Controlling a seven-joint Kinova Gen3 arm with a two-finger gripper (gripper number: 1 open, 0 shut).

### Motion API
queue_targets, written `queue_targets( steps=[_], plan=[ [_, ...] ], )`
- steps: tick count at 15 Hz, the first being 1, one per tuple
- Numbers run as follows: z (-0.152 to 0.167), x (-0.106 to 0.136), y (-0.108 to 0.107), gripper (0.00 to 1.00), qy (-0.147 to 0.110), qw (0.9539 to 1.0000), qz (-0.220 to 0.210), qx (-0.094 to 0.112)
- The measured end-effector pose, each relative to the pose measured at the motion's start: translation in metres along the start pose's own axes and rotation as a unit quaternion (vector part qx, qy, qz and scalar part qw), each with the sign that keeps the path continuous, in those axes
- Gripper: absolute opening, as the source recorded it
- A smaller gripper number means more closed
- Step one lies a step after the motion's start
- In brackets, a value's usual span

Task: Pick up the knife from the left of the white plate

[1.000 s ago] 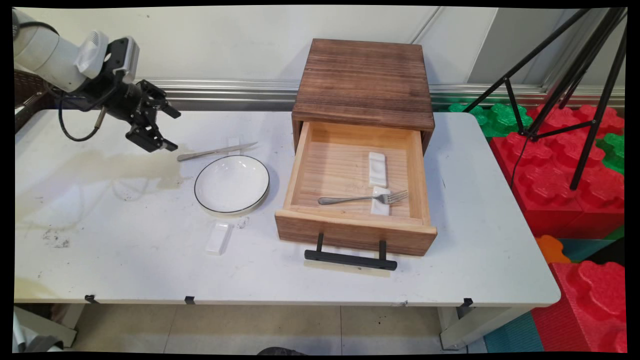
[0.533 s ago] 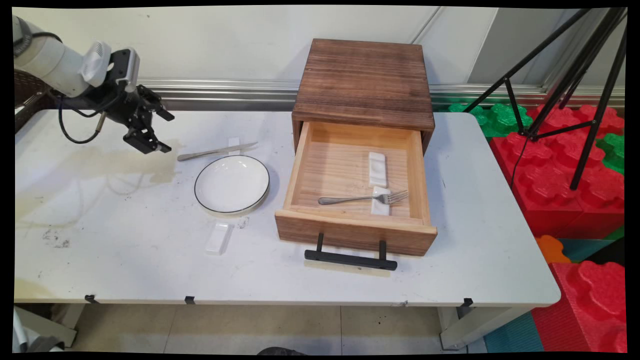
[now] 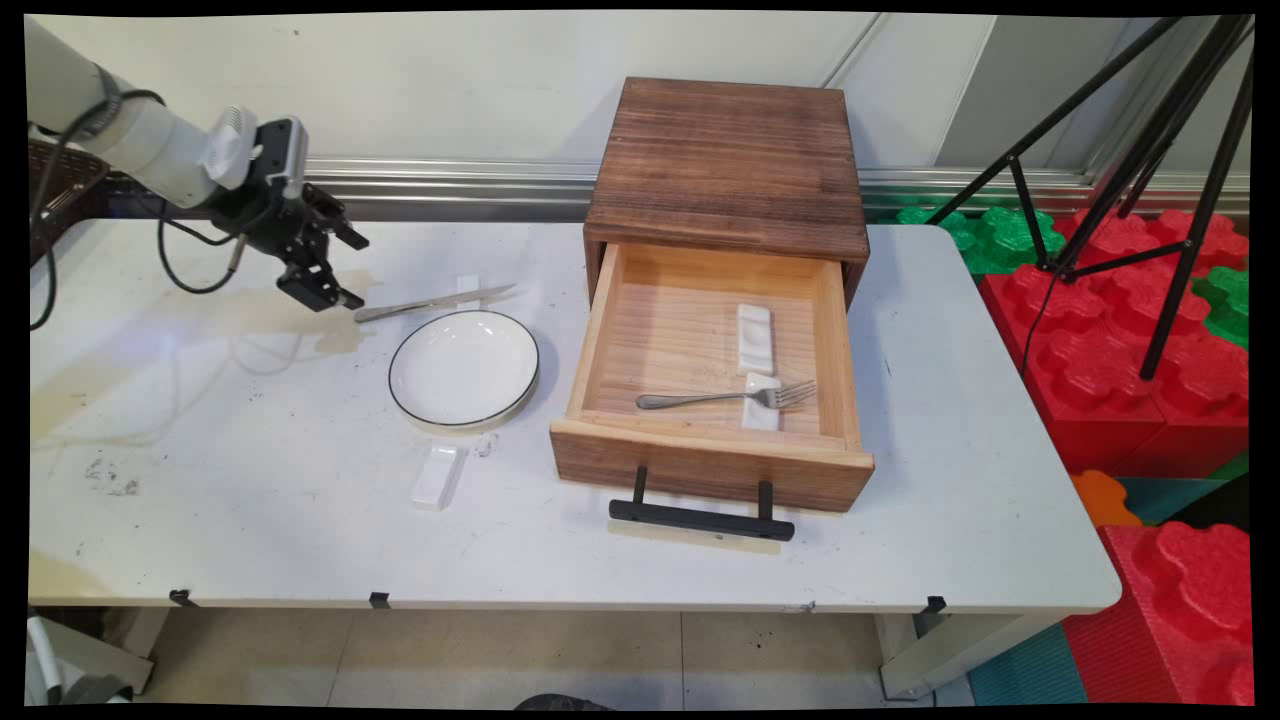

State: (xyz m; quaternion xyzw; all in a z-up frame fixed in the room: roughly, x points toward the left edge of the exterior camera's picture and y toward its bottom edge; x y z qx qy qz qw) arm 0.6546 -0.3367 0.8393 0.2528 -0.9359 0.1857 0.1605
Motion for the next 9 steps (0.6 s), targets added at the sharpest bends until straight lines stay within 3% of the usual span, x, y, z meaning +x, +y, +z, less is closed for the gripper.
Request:
queue_targets(
  steps=[9],
  plan=[
    [0.048, -0.001, -0.015, 1.0, 0.01, 0.9997, -0.017, -0.015]
  ],
)
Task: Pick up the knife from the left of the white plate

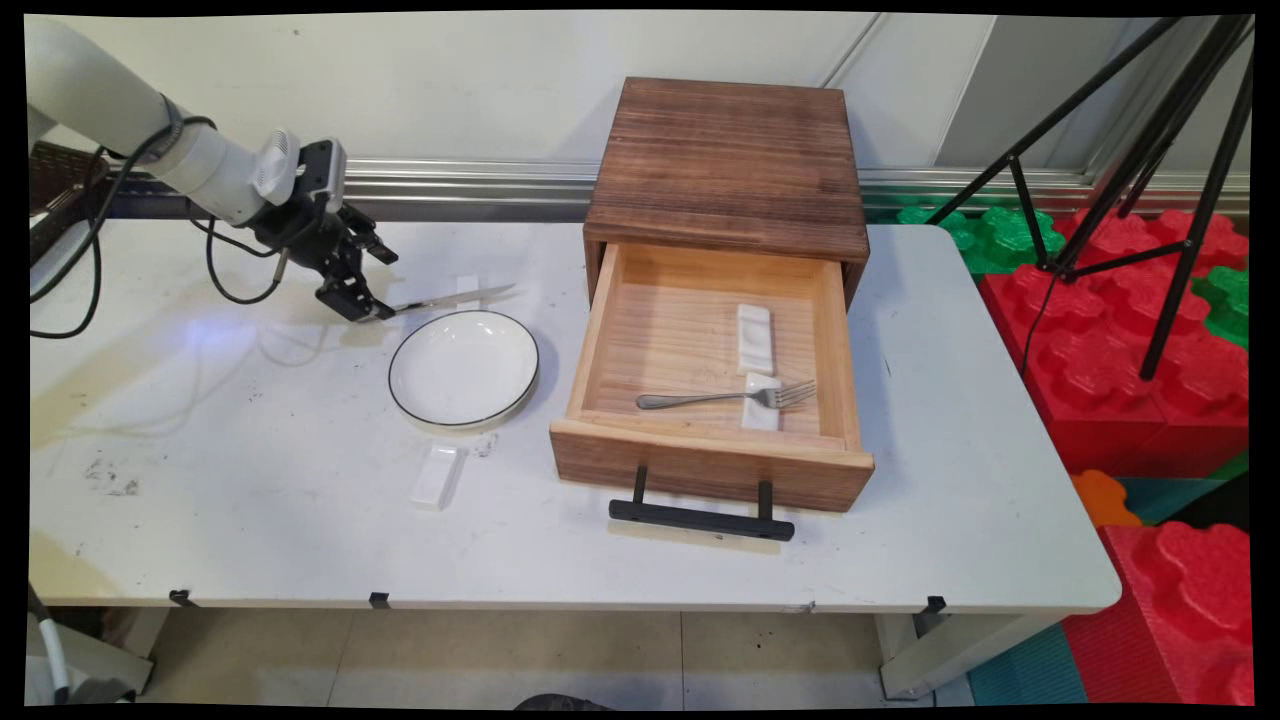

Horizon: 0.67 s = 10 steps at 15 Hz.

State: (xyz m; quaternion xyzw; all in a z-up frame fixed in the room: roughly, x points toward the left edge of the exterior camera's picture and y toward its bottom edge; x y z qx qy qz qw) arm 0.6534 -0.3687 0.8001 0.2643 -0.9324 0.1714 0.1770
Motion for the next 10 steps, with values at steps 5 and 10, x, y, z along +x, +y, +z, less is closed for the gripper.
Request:
queue_targets(
  steps=[5, 10],
  plan=[
    [0.013, 0.001, 0.0, 1.0, 0.009, 0.9999, -0.011, -0.008],
    [0.024, 0.005, 0.0, 1.0, 0.02, 0.9996, -0.019, -0.01]
  ],
)
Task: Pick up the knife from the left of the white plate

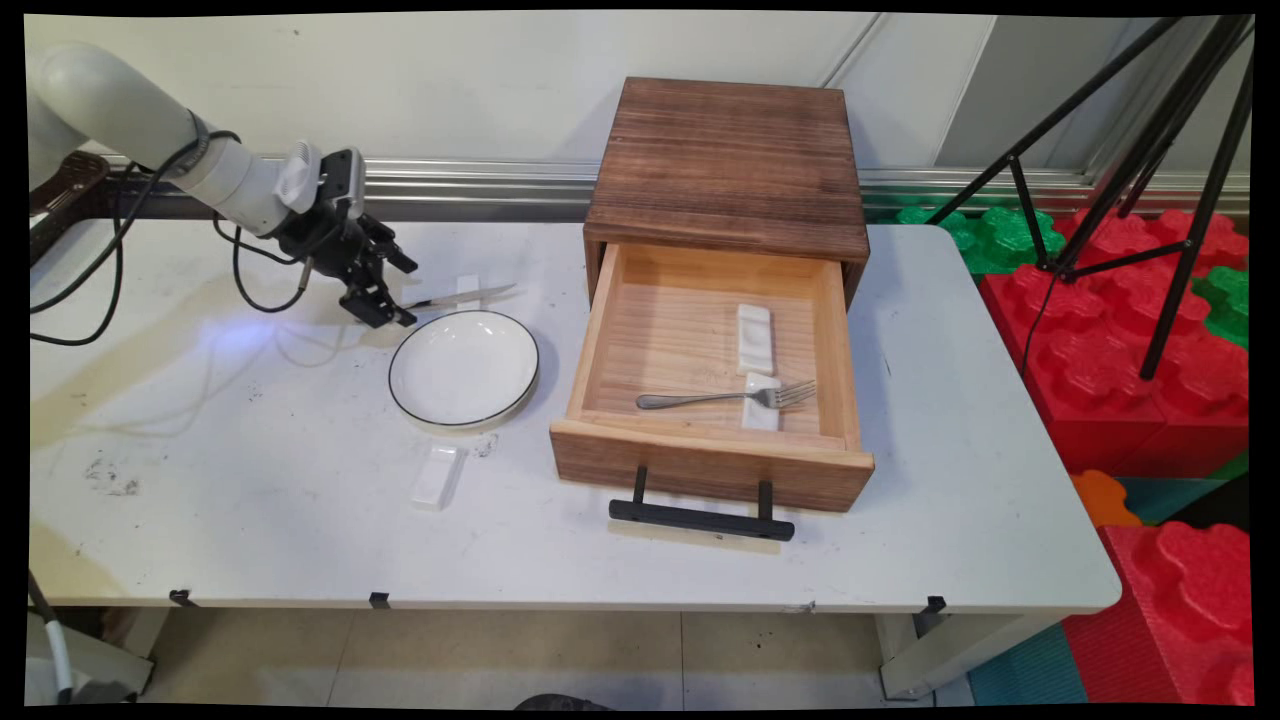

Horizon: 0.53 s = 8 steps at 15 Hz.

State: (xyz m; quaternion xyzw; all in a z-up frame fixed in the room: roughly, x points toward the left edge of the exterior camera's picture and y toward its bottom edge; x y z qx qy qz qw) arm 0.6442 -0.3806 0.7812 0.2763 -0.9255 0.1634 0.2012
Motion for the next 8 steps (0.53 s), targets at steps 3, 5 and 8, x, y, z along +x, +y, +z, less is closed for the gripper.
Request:
queue_targets(
  steps=[3, 5, 8],
  plan=[
    [0.006, 0.003, -0.001, 1.0, 0.005, 1.0, -0.002, 0.0],
    [0.009, 0.005, -0.003, 1.0, 0.008, 1.0, -0.002, 0.001],
    [0.013, 0.005, -0.005, 1.0, 0.008, 1.0, 0.001, 0.003]
  ],
)
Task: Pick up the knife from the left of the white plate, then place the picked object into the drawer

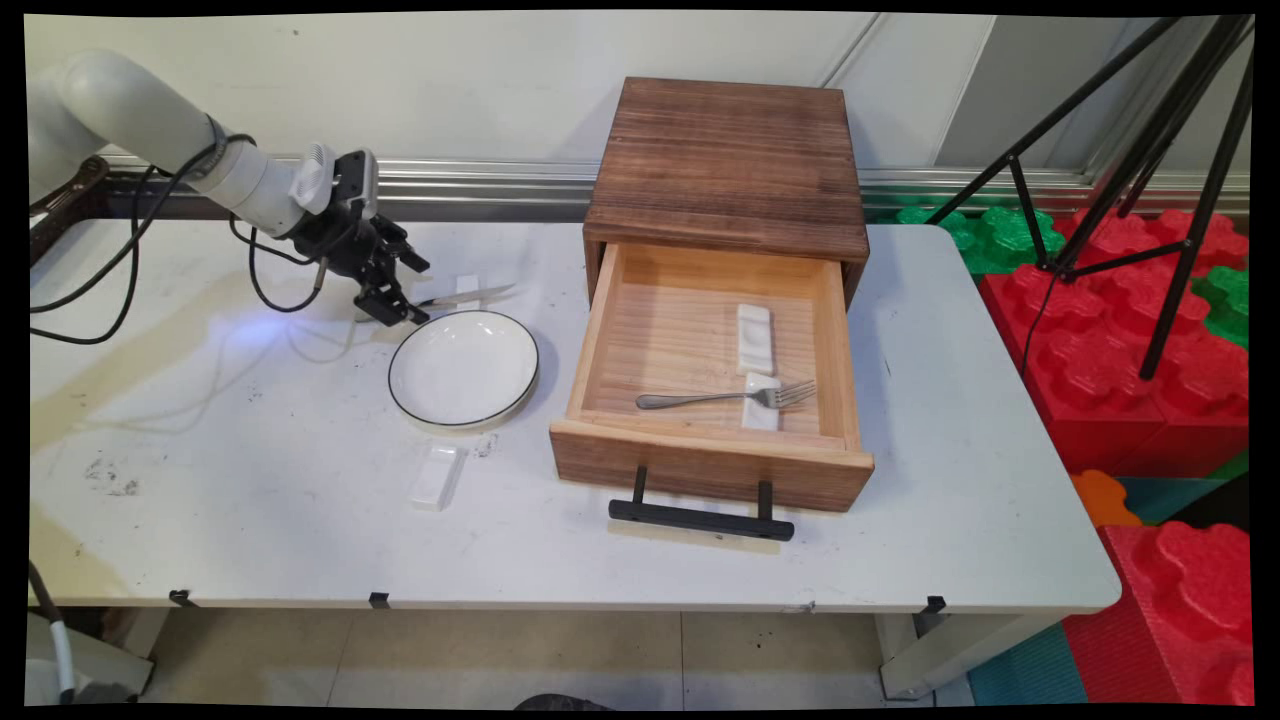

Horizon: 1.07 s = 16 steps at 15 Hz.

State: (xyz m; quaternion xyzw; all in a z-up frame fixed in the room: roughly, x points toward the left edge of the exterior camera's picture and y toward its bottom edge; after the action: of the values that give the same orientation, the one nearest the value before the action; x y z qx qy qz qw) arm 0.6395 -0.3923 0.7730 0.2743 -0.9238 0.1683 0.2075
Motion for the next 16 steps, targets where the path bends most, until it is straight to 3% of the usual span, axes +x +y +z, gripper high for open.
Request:
queue_targets(
  steps=[1, 2, 16],
  plan=[
    [0.0007, -0.0003, -0.0004, 1.0, -0.001, 1.0, 0.001, 0.0],
    [0.0013, -0.0008, -0.0006, 0.0, -0.002, 1.0, 0.001, 0.0],
    [-0.0041, -0.0037, -0.0031, 0.0, -0.015, 0.9998, 0.007, -0.007]
  ],
)
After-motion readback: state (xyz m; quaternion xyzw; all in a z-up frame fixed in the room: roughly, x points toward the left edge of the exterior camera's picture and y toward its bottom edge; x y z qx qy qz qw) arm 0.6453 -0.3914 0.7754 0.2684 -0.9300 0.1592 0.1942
